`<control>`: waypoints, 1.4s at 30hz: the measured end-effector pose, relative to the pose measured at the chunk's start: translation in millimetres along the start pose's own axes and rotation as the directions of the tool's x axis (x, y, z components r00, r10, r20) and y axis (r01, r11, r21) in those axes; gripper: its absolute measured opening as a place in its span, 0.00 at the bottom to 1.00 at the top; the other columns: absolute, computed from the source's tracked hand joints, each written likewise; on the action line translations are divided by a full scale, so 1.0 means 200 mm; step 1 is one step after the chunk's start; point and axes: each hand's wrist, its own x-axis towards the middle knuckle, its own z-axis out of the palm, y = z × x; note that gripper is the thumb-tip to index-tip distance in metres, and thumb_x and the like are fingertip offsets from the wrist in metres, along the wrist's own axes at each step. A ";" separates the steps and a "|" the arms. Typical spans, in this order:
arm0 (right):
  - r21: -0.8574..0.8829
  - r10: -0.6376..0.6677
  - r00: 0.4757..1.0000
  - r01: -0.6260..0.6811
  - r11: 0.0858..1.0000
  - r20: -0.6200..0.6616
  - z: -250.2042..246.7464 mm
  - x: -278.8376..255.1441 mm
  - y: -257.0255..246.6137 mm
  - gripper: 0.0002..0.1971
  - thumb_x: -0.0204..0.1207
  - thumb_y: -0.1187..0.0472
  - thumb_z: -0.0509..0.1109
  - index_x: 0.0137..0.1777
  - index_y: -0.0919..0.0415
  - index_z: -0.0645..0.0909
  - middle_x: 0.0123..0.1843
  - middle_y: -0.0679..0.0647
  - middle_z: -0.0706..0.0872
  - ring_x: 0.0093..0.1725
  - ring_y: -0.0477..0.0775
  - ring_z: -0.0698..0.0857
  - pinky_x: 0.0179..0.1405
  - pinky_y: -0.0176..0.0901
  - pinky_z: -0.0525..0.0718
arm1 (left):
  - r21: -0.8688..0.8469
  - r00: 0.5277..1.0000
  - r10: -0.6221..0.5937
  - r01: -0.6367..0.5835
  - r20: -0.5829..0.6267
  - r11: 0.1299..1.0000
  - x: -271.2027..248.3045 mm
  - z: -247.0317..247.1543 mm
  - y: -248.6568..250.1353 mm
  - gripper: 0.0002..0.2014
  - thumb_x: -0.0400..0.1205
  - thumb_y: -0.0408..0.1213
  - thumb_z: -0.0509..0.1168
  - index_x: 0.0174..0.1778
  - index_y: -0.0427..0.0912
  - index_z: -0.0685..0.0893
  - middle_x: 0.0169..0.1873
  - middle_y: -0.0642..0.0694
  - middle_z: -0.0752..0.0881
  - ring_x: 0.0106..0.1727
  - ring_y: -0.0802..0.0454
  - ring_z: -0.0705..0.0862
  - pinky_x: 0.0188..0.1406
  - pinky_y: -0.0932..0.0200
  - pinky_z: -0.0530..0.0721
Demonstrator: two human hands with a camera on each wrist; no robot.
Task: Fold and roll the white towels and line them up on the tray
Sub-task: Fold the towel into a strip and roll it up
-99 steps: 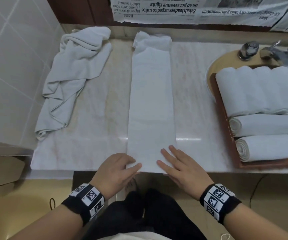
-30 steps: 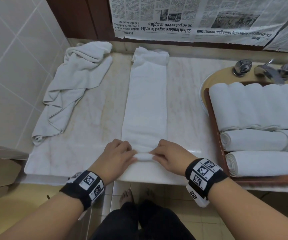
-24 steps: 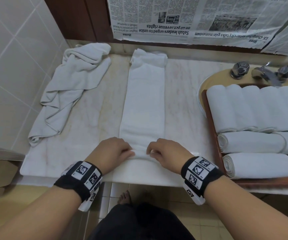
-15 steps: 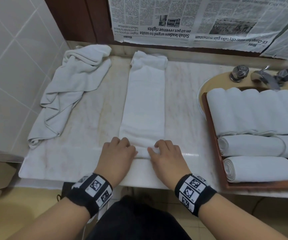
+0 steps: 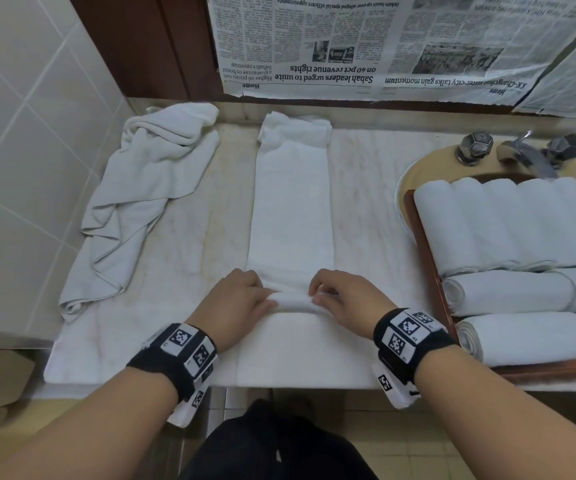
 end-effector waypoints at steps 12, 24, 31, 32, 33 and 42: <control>-0.481 -0.127 0.959 -0.011 0.877 -0.254 0.18 -0.03 -0.01 0.23 0.65 0.60 0.84 0.62 0.56 0.88 0.56 0.61 0.84 0.54 0.66 0.85 0.39 0.53 0.87 | 0.213 0.975 -0.085 0.129 -0.205 0.969 0.03 0.07 0.13 0.06 0.81 0.44 0.75 0.43 0.46 0.89 0.49 0.48 0.86 0.48 0.41 0.83 0.37 0.47 0.82; -0.179 0.055 0.998 -0.058 0.982 -0.018 -0.08 0.15 0.01 0.15 0.86 0.49 0.66 0.69 0.50 0.80 0.57 0.46 0.79 0.59 0.49 0.75 0.64 0.47 0.76 | 0.169 0.994 0.011 0.008 -0.112 0.986 0.15 0.00 -0.04 0.17 0.88 0.52 0.59 0.58 0.49 0.91 0.48 0.50 0.80 0.48 0.44 0.77 0.43 0.48 0.80; -0.193 0.052 0.978 -0.091 0.977 -0.201 -0.02 0.17 0.01 0.13 0.87 0.50 0.67 0.58 0.56 0.88 0.59 0.55 0.83 0.60 0.61 0.81 0.58 0.49 0.80 | -0.052 0.982 -0.187 0.188 0.040 0.981 0.28 -0.13 -0.05 0.12 0.89 0.49 0.63 0.64 0.50 0.81 0.54 0.51 0.86 0.56 0.48 0.83 0.56 0.50 0.81; -0.247 0.032 0.976 -0.086 0.965 -0.214 0.00 0.16 0.00 0.15 0.86 0.48 0.68 0.59 0.59 0.88 0.65 0.58 0.82 0.64 0.63 0.80 0.62 0.51 0.81 | -0.075 0.978 -0.208 0.209 0.018 0.975 0.29 -0.13 -0.04 0.10 0.88 0.49 0.64 0.63 0.51 0.79 0.52 0.52 0.87 0.54 0.48 0.83 0.54 0.49 0.82; -0.318 0.002 0.977 -0.071 0.945 -0.212 0.03 0.16 -0.01 0.18 0.84 0.47 0.70 0.61 0.62 0.88 0.70 0.62 0.81 0.67 0.67 0.79 0.65 0.54 0.81 | -0.061 0.976 -0.219 0.219 0.003 0.974 0.29 -0.13 -0.03 0.08 0.88 0.47 0.64 0.61 0.52 0.78 0.50 0.52 0.87 0.51 0.47 0.84 0.51 0.49 0.83; -0.530 0.012 0.990 -0.086 0.844 -0.142 -0.05 0.25 -0.05 0.14 0.80 0.48 0.71 0.58 0.55 0.87 0.65 0.59 0.76 0.65 0.64 0.74 0.53 0.53 0.79 | 0.232 0.979 -0.126 0.161 -0.159 0.959 0.24 0.00 0.05 0.21 0.69 0.49 0.82 0.56 0.47 0.90 0.61 0.45 0.88 0.62 0.38 0.86 0.57 0.41 0.85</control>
